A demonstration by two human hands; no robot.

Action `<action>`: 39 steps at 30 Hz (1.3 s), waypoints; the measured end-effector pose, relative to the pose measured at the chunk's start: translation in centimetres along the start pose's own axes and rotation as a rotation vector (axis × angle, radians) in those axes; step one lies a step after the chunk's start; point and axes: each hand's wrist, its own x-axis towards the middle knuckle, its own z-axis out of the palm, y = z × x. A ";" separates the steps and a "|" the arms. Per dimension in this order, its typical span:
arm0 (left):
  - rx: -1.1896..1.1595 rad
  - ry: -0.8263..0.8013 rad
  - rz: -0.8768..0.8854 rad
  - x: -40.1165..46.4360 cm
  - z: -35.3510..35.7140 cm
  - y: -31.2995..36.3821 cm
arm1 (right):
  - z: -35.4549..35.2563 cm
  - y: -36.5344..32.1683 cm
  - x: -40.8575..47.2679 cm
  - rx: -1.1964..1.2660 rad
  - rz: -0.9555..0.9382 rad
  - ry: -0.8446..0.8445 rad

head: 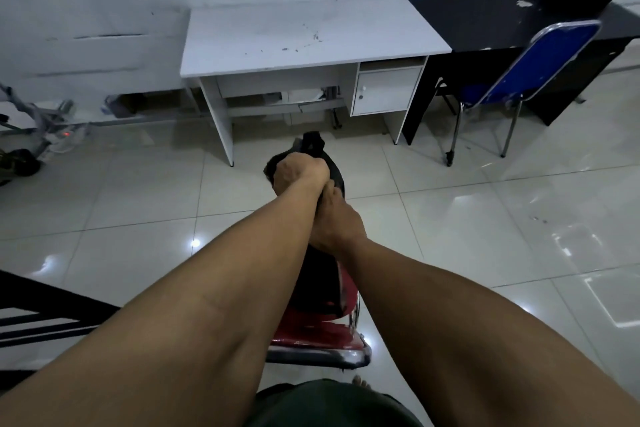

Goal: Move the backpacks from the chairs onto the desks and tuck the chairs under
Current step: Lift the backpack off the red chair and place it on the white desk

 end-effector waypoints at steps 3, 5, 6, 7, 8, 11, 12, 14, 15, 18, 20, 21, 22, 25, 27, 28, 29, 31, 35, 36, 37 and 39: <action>-0.074 -0.014 -0.009 -0.9 0.3 1.5 | -0.8 0.1 0.2 -0.079 0.124 0.172; -0.101 -0.019 -0.010 -1.7 0.6 2.3 | -1.9 0.7 0.5 -0.102 0.176 0.270; -0.101 -0.021 -0.006 -2.1 0.7 2.5 | -2.5 1.0 0.5 -0.111 0.166 0.291; -0.095 -0.022 0.001 -2.4 0.7 2.7 | -3.2 1.4 0.6 -0.125 0.144 0.305; -0.091 -0.024 0.011 -2.6 0.9 2.8 | -3.8 1.8 0.5 -0.147 0.122 0.322; -0.069 -0.050 0.083 -3.1 1.3 2.9 | -5.5 2.7 0.6 -0.191 0.093 0.368; -0.038 -0.068 0.102 -3.0 1.5 3.0 | -5.9 3.0 0.6 -0.191 0.093 0.375; 0.096 -0.082 0.141 -3.0 1.6 3.0 | -6.5 3.9 0.5 -0.187 0.100 0.373; 0.161 -0.043 0.176 -3.0 1.4 2.8 | -6.7 4.5 0.4 -0.190 0.105 0.366; 0.329 0.185 0.355 -2.8 1.1 1.8 | -7.3 7.4 0.4 -0.187 0.101 0.329; 0.512 0.127 0.437 -1.8 2.0 0.9 | -7.8 9.5 0.6 -0.166 0.097 0.311; 0.586 0.053 0.411 -1.6 3.3 0.9 | -8.6 11.0 0.8 -0.158 0.092 0.305; 0.638 -0.026 0.360 -1.3 4.1 0.6 | -9.0 11.9 1.0 -0.146 0.084 0.307; 0.650 -0.172 0.281 -2.1 8.4 1.7 | -11.7 15.8 1.8 -0.111 0.057 0.283; 0.618 -0.185 0.290 -2.8 11.3 3.4 | -13.9 18.5 2.7 -0.119 0.028 0.253; 0.597 -0.167 0.296 -3.0 12.2 4.2 | -14.9 19.6 3.0 -0.122 0.015 0.246; 0.578 -0.142 0.305 -3.0 13.3 5.2 | -16.0 20.9 3.4 -0.127 0.006 0.235; 0.566 -0.117 0.341 -2.9 14.9 7.3 | -17.9 23.3 4.0 -0.114 0.001 0.224; 0.540 -0.209 0.409 -1.9 16.3 11.7 | -20.3 26.3 4.7 -0.090 -0.018 0.211; 0.568 -0.248 0.423 -1.7 16.9 13.3 | -21.1 27.0 5.2 -0.094 -0.016 0.217; 0.607 -0.283 0.429 -1.6 17.4 14.1 | -21.5 27.4 5.5 -0.097 -0.015 0.218; 0.671 -0.309 0.444 -1.3 18.6 16.1 | -22.9 28.4 6.7 -0.103 -0.017 0.232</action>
